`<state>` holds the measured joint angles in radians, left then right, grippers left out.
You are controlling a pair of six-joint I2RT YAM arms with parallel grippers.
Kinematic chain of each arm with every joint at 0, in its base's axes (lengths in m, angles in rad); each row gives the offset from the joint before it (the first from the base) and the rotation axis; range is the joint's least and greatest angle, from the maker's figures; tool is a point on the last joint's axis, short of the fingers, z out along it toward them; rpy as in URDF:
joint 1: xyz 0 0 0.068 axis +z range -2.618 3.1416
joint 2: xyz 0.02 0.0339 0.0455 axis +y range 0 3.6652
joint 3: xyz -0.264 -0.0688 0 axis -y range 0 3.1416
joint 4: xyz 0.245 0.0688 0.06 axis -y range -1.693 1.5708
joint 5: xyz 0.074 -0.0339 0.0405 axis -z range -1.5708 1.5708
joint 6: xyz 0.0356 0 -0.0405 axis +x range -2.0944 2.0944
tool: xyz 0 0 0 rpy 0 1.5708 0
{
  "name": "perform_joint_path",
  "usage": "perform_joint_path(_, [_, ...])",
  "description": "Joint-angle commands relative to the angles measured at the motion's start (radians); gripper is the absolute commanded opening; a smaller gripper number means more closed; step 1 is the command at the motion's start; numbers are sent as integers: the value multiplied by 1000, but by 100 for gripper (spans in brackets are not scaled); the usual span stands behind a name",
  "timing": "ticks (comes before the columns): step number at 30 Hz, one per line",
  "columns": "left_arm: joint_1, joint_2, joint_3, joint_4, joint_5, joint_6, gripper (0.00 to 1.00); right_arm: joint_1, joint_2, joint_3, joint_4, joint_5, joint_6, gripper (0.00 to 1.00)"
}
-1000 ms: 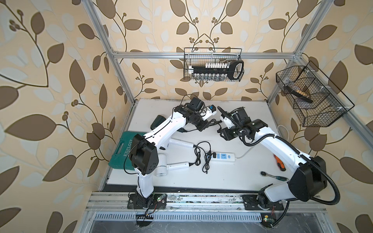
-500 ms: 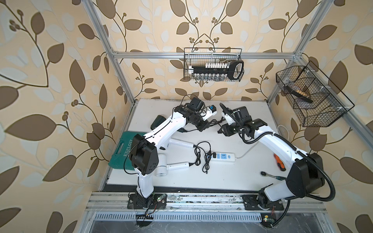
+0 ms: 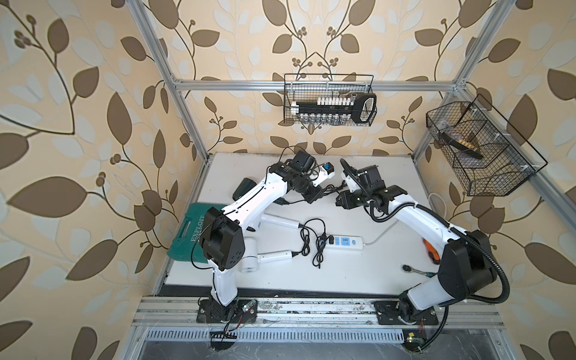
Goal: Charge the blow dryers
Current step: Pick up the plug from the center of the board.
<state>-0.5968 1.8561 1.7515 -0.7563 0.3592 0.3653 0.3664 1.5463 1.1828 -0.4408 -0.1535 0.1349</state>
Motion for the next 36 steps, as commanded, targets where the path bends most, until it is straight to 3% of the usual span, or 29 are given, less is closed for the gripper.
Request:
perform_joint_path(1, [-10, -34, 18, 5, 30, 12, 0, 4, 1, -13, 26, 7, 28, 46])
perform_joint_path(18, [-11, -31, 22, 3, 55, 5, 0, 32, 9, -53, 63, 68, 35, 37])
perform_joint_path(21, [-10, -29, 25, 0, 61, 6, 0, 38, 3, -74, 92, 81, 36, 29])
perform_joint_path(27, [-10, -29, 26, 3, 61, 4, 0, 43, -3, -96, 95, 112, 40, 0])
perform_joint_path(32, [-11, -28, 14, 16, 26, 3, 0, 43, -24, -125, 81, 123, 53, 0])
perform_joint_path(36, [-10, -24, 2, 45, -29, -16, 10, 43, -54, -137, 57, 126, 80, 0])
